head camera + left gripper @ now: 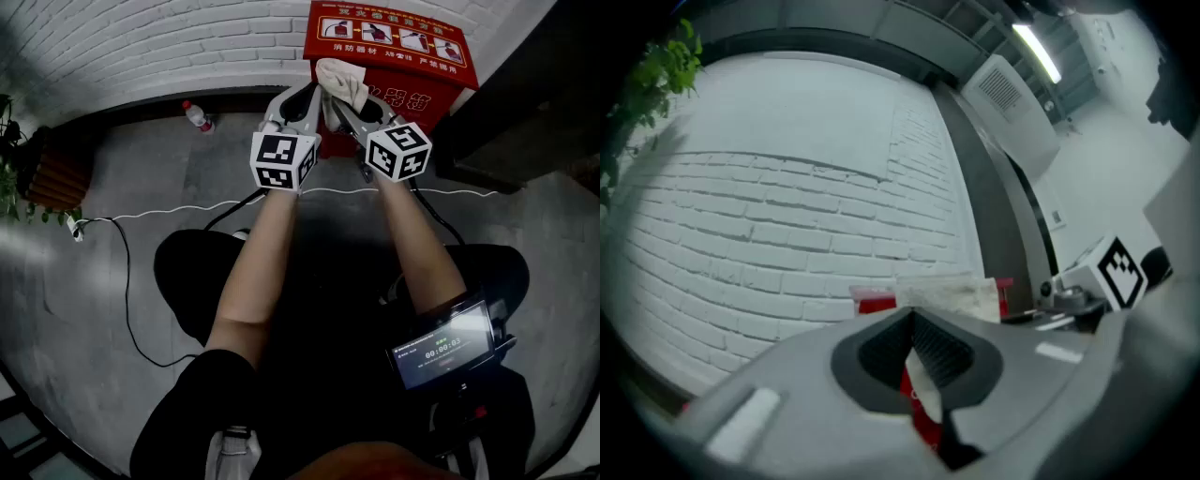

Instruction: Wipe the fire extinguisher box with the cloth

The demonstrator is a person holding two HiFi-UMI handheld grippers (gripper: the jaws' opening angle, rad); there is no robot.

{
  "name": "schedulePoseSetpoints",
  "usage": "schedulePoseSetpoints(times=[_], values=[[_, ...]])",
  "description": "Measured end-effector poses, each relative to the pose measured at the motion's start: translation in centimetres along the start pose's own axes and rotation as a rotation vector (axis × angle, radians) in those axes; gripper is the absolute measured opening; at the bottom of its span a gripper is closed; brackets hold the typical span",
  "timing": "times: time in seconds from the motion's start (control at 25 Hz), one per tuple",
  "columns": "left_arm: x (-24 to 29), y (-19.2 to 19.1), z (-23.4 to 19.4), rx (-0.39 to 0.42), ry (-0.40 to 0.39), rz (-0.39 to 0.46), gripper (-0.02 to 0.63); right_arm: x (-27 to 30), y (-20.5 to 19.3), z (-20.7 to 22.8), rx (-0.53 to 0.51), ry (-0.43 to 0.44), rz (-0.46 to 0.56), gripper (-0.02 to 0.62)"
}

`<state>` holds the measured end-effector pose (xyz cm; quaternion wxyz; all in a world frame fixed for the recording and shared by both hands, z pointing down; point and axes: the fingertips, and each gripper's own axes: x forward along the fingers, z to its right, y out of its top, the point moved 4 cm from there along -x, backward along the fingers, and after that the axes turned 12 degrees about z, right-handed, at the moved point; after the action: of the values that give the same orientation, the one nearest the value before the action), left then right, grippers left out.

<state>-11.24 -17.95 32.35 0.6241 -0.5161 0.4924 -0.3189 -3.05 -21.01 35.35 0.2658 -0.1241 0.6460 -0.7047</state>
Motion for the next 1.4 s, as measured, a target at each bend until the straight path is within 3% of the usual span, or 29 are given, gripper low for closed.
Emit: schedulePoseSetpoints(times=[0.24,0.4,0.68,1.0,1.4], values=[[1.3,-3.7,-3.3,0.002,-0.006,-0.023,0.003,3.2,-3.4,1.1,0.038,-0.009,-0.029,0.094],[1.8,-4.5,-3.9,-0.012,-0.002,-0.038,0.003,3.7,-4.1,2.5,0.066,-0.077,0.010,0.094],[3.5,-6.4,-2.0,-0.005,-0.039,-0.072,0.003,3.7,-3.9,4.3,-0.051,-0.233,0.049,0.095],[4.9,-6.6,-1.4,-0.042,-0.026,-0.064,0.003,2.9,-3.4,5.6,-0.095,-0.314,0.061,0.103],[6.1,-6.9,2.1,-0.046,-0.095,-0.067,0.003,-1.7,-1.7,8.6,-0.137,-0.416,0.084,0.104]])
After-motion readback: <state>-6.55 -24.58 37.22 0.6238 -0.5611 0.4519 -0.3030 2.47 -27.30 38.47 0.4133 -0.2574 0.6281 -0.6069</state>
